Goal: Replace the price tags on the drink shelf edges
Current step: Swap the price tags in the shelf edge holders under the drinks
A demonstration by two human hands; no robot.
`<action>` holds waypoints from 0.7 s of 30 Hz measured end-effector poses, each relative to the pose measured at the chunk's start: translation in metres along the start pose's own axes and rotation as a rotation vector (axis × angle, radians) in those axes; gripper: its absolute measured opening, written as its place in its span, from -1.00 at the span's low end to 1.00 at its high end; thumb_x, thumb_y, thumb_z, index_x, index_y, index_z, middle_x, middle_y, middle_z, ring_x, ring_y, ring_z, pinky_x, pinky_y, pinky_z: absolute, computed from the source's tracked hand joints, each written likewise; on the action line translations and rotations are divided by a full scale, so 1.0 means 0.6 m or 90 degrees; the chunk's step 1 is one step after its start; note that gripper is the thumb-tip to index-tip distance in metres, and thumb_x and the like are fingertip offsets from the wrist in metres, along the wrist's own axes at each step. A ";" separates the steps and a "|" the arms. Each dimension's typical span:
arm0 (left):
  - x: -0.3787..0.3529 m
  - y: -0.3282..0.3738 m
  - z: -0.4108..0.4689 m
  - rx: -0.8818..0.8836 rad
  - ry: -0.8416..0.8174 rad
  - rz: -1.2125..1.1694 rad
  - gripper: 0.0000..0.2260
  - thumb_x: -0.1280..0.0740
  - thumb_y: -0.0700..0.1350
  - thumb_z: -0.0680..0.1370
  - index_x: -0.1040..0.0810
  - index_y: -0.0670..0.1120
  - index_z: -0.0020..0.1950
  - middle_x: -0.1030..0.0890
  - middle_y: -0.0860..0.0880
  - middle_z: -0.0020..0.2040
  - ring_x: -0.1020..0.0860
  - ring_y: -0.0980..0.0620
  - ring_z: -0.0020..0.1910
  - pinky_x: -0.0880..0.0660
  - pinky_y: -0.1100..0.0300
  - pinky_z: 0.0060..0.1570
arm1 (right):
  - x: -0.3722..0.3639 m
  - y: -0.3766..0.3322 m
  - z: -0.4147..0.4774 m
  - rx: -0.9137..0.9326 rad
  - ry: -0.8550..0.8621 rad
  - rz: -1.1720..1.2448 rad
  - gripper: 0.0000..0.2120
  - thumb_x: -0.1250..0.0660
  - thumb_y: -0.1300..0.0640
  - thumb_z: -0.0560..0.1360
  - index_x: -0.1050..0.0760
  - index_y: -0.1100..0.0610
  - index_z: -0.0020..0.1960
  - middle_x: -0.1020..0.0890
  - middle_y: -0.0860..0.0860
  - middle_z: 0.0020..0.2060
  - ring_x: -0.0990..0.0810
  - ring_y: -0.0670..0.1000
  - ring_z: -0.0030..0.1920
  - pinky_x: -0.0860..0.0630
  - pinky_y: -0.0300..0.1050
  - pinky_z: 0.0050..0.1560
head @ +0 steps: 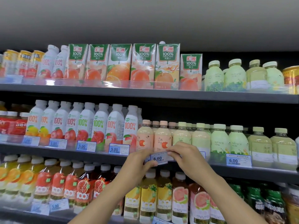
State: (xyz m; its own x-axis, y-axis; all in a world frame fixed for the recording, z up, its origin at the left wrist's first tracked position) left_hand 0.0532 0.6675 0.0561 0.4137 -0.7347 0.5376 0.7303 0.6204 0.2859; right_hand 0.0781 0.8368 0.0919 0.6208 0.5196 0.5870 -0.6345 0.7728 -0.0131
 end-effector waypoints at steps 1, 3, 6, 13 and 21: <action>0.008 -0.011 -0.003 0.008 0.004 -0.004 -0.69 -0.39 0.02 0.58 -0.55 0.03 0.31 -0.58 0.15 0.16 -0.50 0.18 0.13 -0.42 0.32 0.11 | -0.004 -0.006 0.005 -0.002 0.006 -0.002 -0.81 -0.35 0.11 0.56 -0.64 0.06 0.14 -0.60 -0.18 -0.10 -0.52 -0.21 -0.07 -0.43 -0.39 0.01; 0.019 -0.028 -0.010 -0.010 0.013 0.013 -0.74 -0.37 0.01 0.59 -0.56 0.04 0.28 -0.57 0.19 0.15 -0.48 0.21 0.12 -0.39 0.39 0.07 | -0.004 -0.007 0.015 -0.036 0.046 0.016 -0.84 -0.35 0.14 0.56 -0.65 0.05 0.11 -0.55 -0.24 -0.14 -0.49 -0.25 -0.13 -0.36 -0.49 -0.06; 0.027 -0.037 -0.023 -0.118 0.053 0.150 -0.85 -0.24 -0.01 0.64 -0.56 0.02 0.13 -0.56 0.12 0.08 -0.48 0.11 0.06 -0.46 0.15 0.02 | 0.001 0.014 0.026 -0.154 0.108 0.130 -0.86 -0.36 0.16 0.56 -0.66 0.00 0.04 -0.62 -0.21 -0.27 -0.58 -0.21 -0.24 -0.40 -0.42 -0.18; -0.013 -0.059 -0.045 -0.187 0.038 0.325 -0.80 -0.41 -0.24 0.48 -0.48 -0.06 0.02 -0.46 -0.05 0.42 -0.34 -0.07 0.46 -0.39 -0.02 0.32 | -0.027 0.017 0.048 -0.230 0.047 0.231 -0.81 -0.34 0.18 0.56 -0.69 -0.04 0.01 -0.68 -0.14 -0.37 -0.62 -0.20 -0.26 -0.43 -0.36 -0.23; -0.015 -0.058 -0.045 -0.144 0.057 0.351 -0.71 -0.50 -0.23 0.39 -0.51 -0.07 0.04 -0.50 -0.10 0.40 -0.41 -0.13 0.43 -0.42 -0.09 0.31 | -0.033 0.023 0.047 -0.278 0.016 0.251 -0.82 -0.33 0.16 0.57 -0.68 -0.01 0.07 -0.63 -0.13 -0.46 -0.54 -0.22 -0.41 -0.35 -0.40 -0.36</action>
State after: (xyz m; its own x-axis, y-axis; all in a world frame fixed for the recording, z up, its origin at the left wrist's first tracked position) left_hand 0.0388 0.6452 0.0198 0.8014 -0.3471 0.4871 0.4884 0.8499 -0.1978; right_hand 0.0441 0.8269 0.1031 0.3910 0.8023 0.4510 -0.5742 0.5956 -0.5618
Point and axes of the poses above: each hand's wrist, its own z-axis towards the middle knuckle, its own x-axis out of the back of the hand, y = z × x, the point moved 7 cm from there along z, towards the middle knuckle
